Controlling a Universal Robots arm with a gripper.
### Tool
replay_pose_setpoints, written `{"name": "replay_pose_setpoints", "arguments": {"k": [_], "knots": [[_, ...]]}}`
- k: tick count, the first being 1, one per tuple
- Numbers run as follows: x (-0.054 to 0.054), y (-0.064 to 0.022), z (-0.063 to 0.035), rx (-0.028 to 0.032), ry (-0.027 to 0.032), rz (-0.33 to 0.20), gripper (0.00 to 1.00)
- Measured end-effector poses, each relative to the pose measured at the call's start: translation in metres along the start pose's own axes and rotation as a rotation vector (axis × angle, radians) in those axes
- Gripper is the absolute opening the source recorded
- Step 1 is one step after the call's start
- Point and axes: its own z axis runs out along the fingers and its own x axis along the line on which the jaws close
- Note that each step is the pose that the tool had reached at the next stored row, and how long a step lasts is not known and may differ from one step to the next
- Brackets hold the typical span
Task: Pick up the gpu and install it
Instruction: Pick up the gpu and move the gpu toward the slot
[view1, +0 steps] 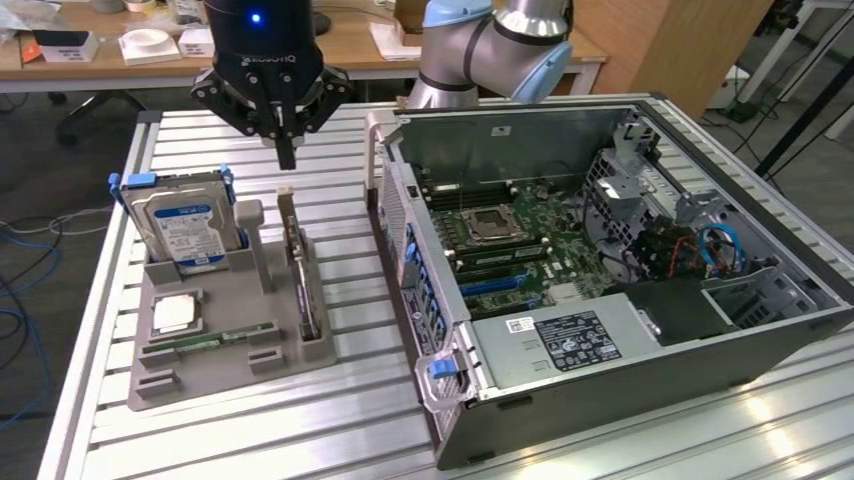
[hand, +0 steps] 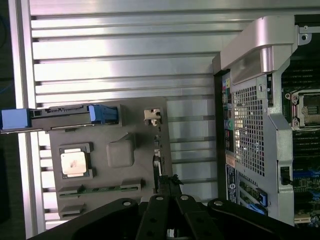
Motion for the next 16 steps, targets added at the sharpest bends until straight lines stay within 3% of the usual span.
{"name": "replay_pose_setpoints", "arguments": {"k": [4,6,9,12,13,16], "knots": [[0.0,0.0,0.0,0.0,0.0001,0.0,0.11],[0.0,0.0,0.0,0.0001,0.0001,0.0,0.16],[0.0,0.0,0.0,0.0,0.0,0.0,0.35],[0.0,0.0,0.0,0.0,0.0001,0.0,0.41],[0.0,0.0,0.0001,0.0,0.0,0.0,0.47],[0.0001,-0.0002,0.0025,-0.0001,-0.0001,0.0,0.47]]}}
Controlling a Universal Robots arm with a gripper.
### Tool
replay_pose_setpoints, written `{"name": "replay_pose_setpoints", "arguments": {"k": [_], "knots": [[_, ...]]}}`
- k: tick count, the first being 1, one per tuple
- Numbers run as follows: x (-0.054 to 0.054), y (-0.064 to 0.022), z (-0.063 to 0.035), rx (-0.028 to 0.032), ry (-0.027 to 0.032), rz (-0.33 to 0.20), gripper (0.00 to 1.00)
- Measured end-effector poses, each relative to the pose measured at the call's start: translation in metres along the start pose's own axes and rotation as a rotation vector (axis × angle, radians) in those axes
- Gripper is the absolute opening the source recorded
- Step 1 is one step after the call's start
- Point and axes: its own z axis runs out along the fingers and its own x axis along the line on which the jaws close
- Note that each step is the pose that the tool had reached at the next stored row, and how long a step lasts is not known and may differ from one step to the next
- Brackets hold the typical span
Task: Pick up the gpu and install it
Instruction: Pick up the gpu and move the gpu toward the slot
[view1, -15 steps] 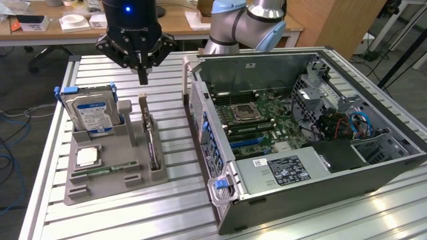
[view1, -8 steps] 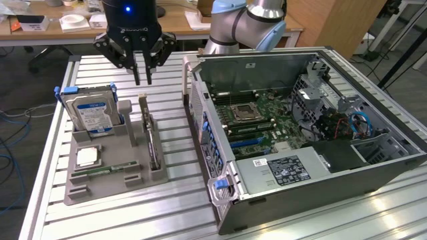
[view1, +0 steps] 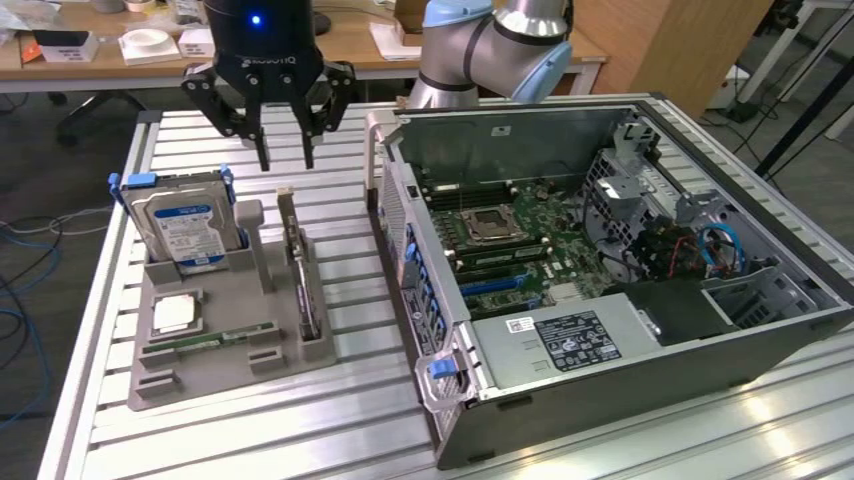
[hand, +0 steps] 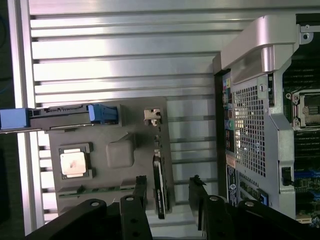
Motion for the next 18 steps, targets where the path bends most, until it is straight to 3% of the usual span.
{"name": "replay_pose_setpoints", "arguments": {"k": [11,18], "knots": [[0.0,-0.0041,0.0101,0.0002,0.0002,0.0,0.47],[-0.001,-0.013,0.017,0.0001,0.0001,0.0,0.47]]}}
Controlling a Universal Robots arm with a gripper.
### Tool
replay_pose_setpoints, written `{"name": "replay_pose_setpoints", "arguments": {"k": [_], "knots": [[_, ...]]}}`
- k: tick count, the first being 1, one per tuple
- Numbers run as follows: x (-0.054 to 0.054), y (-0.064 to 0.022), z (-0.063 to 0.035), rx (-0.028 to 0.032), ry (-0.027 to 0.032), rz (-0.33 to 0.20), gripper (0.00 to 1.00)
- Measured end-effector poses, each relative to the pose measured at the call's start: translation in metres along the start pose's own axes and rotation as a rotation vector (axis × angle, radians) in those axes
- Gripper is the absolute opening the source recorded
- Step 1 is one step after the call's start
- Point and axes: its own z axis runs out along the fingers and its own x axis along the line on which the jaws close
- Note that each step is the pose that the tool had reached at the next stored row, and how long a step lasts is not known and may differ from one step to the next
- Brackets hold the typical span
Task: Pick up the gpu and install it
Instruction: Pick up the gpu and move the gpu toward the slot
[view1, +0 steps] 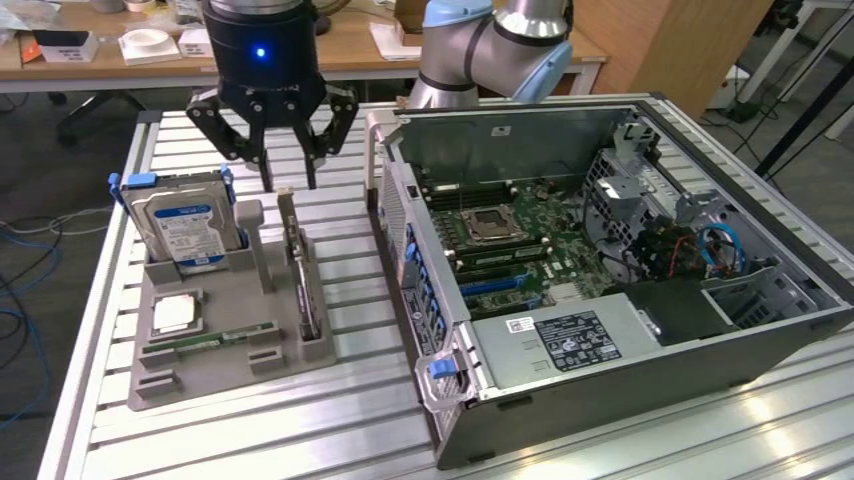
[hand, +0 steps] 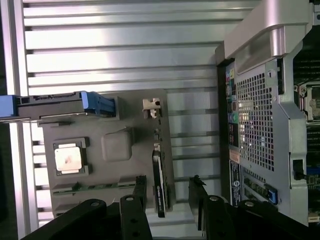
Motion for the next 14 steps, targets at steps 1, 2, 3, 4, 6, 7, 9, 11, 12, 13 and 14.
{"name": "replay_pose_setpoints", "arguments": {"k": [1,2,3,4,6,7,9,11,12,13,14], "knots": [[0.0,-0.001,0.001,0.0001,0.0,0.0,0.47],[-0.0001,-0.0019,0.0019,0.0001,0.0,0.0,0.47],[-0.0001,-0.0029,0.0024,0.0003,0.0,0.0,0.47],[-0.0002,-0.0034,0.0024,0.002,-0.0002,0.0,0.47],[-0.0002,-0.0042,0.0023,0.0036,-0.0002,0.0,0.47],[-0.0003,-0.0045,0.0023,0.004,-0.0002,0.0,0.47],[-0.0004,-0.0056,0.0025,0.0041,-0.0002,-0.001,0.47],[-0.0003,-0.0065,0.0035,0.004,-0.0003,-0.001,0.47],[-0.0003,-0.0067,0.0042,0.004,-0.0003,-0.001,0.47],[-0.0004,-0.007,0.005,0.0041,-0.0002,-0.001,0.47],[-0.0004,-0.0074,0.0058,0.0041,-0.0003,-0.001,0.47]]}}
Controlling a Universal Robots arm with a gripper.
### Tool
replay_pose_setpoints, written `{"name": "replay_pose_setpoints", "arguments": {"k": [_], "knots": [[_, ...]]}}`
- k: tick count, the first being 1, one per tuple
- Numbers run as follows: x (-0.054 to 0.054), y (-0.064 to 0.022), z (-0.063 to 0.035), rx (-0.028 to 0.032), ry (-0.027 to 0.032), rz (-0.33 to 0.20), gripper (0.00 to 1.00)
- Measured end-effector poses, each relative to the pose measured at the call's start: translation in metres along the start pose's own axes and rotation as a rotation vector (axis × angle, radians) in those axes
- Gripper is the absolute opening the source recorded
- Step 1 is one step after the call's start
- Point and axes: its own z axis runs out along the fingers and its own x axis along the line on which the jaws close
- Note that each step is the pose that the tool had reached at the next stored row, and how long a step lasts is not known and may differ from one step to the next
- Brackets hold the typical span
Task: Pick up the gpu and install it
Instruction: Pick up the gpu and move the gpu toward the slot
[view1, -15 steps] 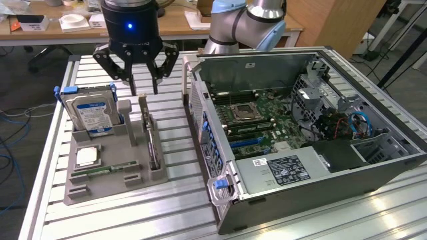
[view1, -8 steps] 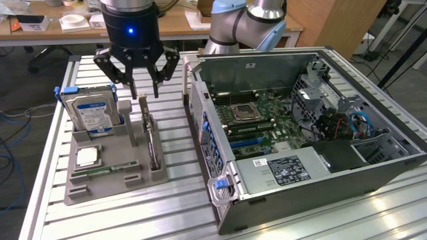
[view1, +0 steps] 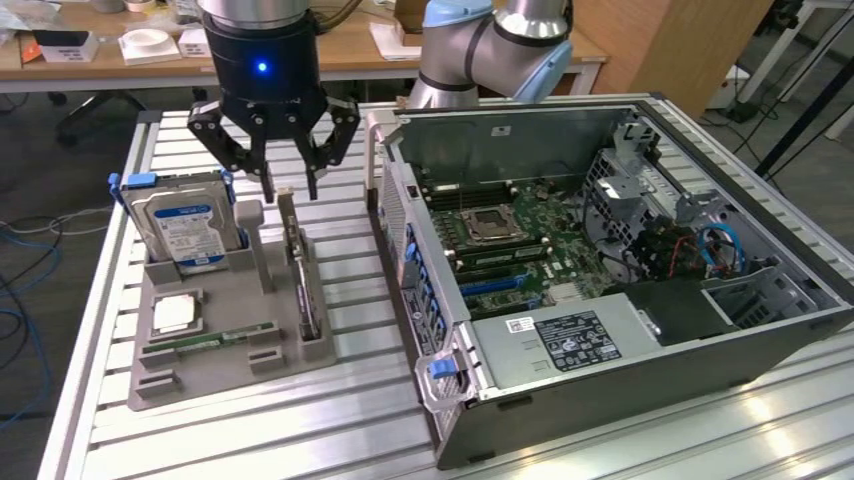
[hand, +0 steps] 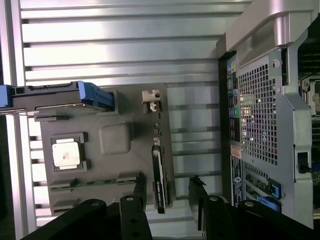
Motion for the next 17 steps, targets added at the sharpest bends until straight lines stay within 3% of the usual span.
{"name": "replay_pose_setpoints", "arguments": {"k": [17], "knots": [[0.0,-0.0082,0.0151,0.0,0.0002,0.0,0.47]]}}
